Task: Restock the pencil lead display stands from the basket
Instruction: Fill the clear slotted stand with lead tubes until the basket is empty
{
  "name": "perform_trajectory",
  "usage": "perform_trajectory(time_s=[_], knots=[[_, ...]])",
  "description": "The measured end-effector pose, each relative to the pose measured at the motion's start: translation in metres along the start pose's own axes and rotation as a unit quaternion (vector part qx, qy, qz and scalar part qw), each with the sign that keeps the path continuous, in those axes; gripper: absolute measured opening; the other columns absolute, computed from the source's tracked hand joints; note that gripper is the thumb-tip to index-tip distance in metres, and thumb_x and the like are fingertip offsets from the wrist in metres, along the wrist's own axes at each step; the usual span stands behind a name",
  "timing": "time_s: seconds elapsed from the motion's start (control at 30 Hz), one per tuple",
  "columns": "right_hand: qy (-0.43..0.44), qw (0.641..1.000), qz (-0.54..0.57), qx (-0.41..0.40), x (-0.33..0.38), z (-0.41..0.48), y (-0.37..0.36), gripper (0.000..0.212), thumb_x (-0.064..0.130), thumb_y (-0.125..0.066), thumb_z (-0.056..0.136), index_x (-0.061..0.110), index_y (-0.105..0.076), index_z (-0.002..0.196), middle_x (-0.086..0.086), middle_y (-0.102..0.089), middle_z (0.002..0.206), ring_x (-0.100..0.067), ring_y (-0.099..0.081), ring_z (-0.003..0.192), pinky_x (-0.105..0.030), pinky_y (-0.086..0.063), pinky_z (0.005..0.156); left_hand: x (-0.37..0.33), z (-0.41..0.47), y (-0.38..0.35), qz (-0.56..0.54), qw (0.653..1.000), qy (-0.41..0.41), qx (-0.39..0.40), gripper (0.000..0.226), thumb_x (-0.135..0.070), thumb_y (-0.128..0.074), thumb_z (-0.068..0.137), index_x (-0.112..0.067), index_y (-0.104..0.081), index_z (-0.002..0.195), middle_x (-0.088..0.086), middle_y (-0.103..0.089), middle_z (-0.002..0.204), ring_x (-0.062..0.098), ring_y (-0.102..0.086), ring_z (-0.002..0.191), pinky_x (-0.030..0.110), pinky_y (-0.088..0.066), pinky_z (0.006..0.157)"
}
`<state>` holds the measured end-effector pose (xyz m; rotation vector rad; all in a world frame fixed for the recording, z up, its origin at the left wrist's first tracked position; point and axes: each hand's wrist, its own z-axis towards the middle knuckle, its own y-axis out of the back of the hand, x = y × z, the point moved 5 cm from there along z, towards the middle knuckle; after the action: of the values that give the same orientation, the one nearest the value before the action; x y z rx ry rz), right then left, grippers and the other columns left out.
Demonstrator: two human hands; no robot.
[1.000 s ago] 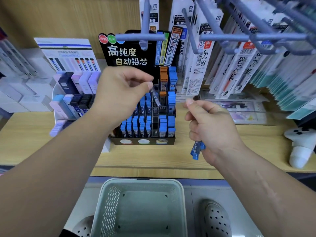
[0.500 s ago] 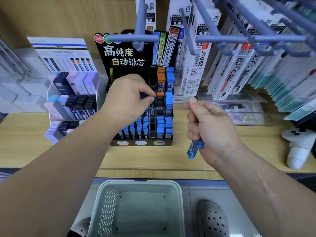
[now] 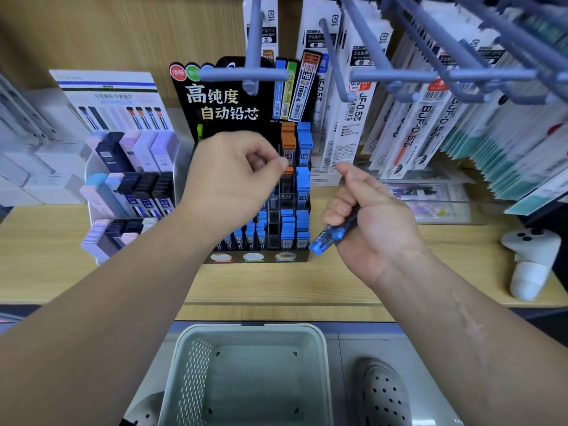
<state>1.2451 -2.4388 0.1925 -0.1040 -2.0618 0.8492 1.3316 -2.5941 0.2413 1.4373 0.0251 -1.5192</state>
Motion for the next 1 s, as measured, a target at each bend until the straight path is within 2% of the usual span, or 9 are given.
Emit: perform_trajectory(time_s=[0.1, 0.17, 0.23, 0.33, 0.43, 0.6, 0.73, 0.9, 1.0], knots=[[0.037, 0.999, 0.022, -0.008, 0.005, 0.002, -0.002, 0.018, 0.009, -0.047, 0.105, 0.011, -0.065, 0.108, 0.004, -0.034, 0.059, -0.009, -0.034, 0.048, -0.023, -0.035, 0.046, -0.01, -0.025, -0.018, -0.068, 0.983, 0.088, 0.149, 0.02, -0.037, -0.074, 0.087, -0.02, -0.074, 0.075, 0.002, -0.07, 0.068, 0.014, -0.057, 0.057, 0.032, -0.05, 0.058], [0.051, 0.998, 0.03, -0.012, 0.007, 0.004, -0.003, 0.018, 0.008, -0.047, 0.105, 0.012, -0.065, 0.107, 0.004, -0.033, 0.059, -0.009, -0.033, 0.048, -0.023, -0.036, 0.045, -0.009, -0.044, -0.031, -0.124, 0.951, 0.156, 0.238, 0.015, -0.031, -0.072, 0.089, -0.02, -0.075, 0.079, -0.001, -0.072, 0.068, 0.012, -0.056, 0.055, 0.027, -0.046, 0.052], [0.059, 0.998, 0.028, -0.017, 0.008, 0.004, -0.004, 0.017, 0.007, -0.048, 0.105, 0.012, -0.064, 0.106, 0.004, -0.032, 0.059, -0.01, -0.033, 0.048, -0.023, -0.036, 0.045, -0.005, -0.055, -0.04, -0.2, 0.922, 0.207, 0.261, 0.005, -0.018, -0.071, 0.091, -0.015, -0.074, 0.088, 0.005, -0.075, 0.076, 0.013, -0.058, 0.058, 0.026, -0.045, 0.053], [0.067, 0.997, 0.024, -0.02, 0.008, 0.003, -0.007, 0.012, 0.007, -0.051, 0.104, 0.012, -0.062, 0.104, 0.004, -0.031, 0.057, -0.01, -0.033, 0.047, -0.023, -0.036, 0.044, 0.0, -0.06, -0.043, -0.259, 0.903, 0.25, 0.232, 0.004, -0.008, -0.072, 0.088, -0.009, -0.073, 0.092, 0.014, -0.075, 0.081, 0.016, -0.062, 0.06, 0.027, -0.049, 0.055], [0.072, 0.997, 0.008, -0.037, 0.007, 0.002, -0.009, 0.009, 0.011, -0.053, 0.104, 0.013, -0.061, 0.102, 0.005, -0.032, 0.055, -0.01, -0.034, 0.046, -0.023, -0.037, 0.044, 0.001, -0.061, -0.042, -0.267, 0.906, 0.251, 0.211, 0.004, -0.005, -0.072, 0.089, -0.005, -0.073, 0.092, 0.016, -0.074, 0.08, 0.018, -0.066, 0.062, 0.028, -0.052, 0.056], [0.059, 0.984, -0.033, -0.165, 0.005, -0.003, 0.001, 0.029, 0.032, -0.047, 0.107, 0.013, -0.061, 0.091, 0.003, -0.042, 0.047, -0.01, -0.048, 0.037, -0.022, -0.048, 0.044, -0.001, -0.064, -0.042, -0.248, 0.914, 0.247, 0.204, 0.005, 0.001, -0.07, 0.087, -0.003, -0.073, 0.087, 0.016, -0.073, 0.074, 0.017, -0.066, 0.059, 0.026, -0.054, 0.054], [0.049, 0.982, -0.03, -0.181, 0.005, -0.003, 0.0, 0.03, 0.035, -0.046, 0.107, 0.013, -0.06, 0.091, 0.004, -0.044, 0.042, -0.009, -0.051, 0.036, -0.022, -0.051, 0.045, 0.003, -0.062, -0.035, -0.265, 0.914, 0.245, 0.184, 0.009, 0.002, -0.072, 0.083, -0.006, -0.074, 0.086, 0.013, -0.073, 0.072, 0.015, -0.064, 0.059, 0.024, -0.052, 0.055], [0.063, 0.977, -0.045, -0.198, 0.01, 0.001, 0.004, 0.028, 0.035, -0.049, 0.107, 0.014, -0.062, 0.092, 0.004, -0.046, 0.044, -0.009, -0.048, 0.036, -0.021, -0.047, 0.043, 0.013, -0.053, -0.021, -0.293, 0.911, 0.262, 0.127, 0.013, 0.002, -0.07, 0.083, -0.009, -0.077, 0.084, 0.007, -0.067, 0.066, 0.013, -0.057, 0.059, 0.024, -0.049, 0.057], [0.065, 0.979, -0.042, -0.187, 0.011, 0.002, 0.006, 0.03, 0.035, -0.049, 0.106, 0.016, -0.06, 0.086, 0.005, -0.039, 0.046, -0.009, -0.04, 0.037, -0.02, -0.037, 0.039, 0.019, -0.036, -0.004, -0.292, 0.926, 0.23, 0.068, 0.015, -0.002, -0.068, 0.088, -0.013, -0.077, 0.087, 0.001, -0.065, 0.067, 0.01, -0.054, 0.061, 0.024, -0.047, 0.059]])
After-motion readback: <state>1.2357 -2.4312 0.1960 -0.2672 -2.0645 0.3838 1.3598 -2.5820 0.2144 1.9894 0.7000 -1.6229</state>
